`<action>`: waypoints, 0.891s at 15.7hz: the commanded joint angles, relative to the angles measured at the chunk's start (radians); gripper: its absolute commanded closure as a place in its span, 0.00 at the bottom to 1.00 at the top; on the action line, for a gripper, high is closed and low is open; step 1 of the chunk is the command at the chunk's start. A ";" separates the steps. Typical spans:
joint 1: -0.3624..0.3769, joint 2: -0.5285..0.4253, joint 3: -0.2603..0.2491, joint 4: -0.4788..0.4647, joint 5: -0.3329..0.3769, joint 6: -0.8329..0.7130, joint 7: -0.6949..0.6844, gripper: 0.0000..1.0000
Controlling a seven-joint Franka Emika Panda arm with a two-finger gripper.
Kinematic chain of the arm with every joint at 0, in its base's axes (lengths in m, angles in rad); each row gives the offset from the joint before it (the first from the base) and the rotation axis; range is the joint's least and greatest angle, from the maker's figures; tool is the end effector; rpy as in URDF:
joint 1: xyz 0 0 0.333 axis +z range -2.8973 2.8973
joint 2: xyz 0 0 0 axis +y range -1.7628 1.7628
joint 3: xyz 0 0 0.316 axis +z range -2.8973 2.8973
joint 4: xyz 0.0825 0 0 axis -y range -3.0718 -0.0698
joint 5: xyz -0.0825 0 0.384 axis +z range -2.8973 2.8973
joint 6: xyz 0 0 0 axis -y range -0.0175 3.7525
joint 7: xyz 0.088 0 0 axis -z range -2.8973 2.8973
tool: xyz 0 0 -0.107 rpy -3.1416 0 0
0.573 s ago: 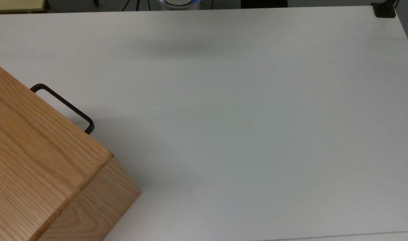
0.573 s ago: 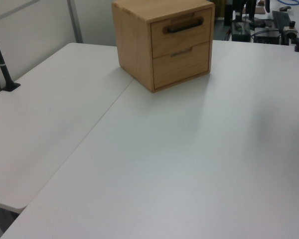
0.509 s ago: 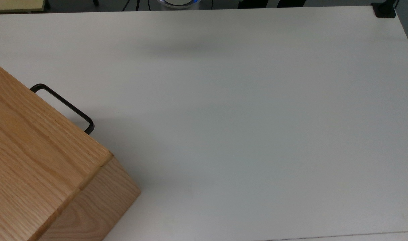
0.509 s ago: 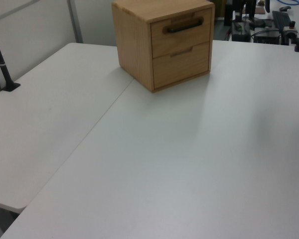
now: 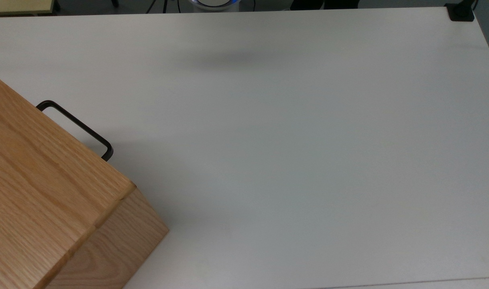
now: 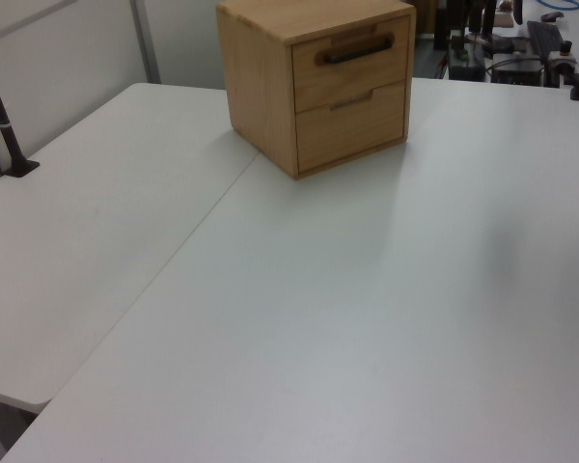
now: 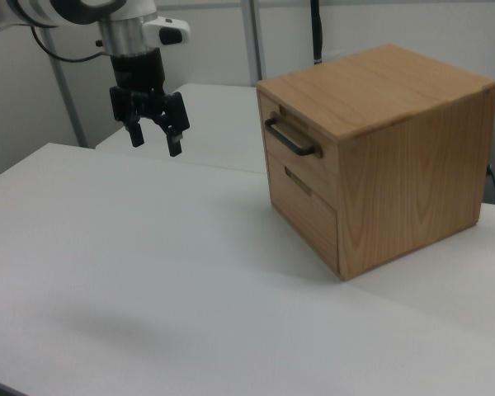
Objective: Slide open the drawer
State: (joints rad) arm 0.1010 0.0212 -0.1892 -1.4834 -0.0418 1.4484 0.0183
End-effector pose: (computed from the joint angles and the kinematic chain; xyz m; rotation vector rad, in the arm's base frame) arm 0.5462 -0.0519 0.6435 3.0920 -0.1710 -0.0889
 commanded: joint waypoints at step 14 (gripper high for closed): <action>-0.035 0.147 -0.010 -0.001 -0.079 0.524 -0.745 0.00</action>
State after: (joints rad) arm 0.0749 0.1189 -0.1953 -1.4854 -0.0724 1.8112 -0.6396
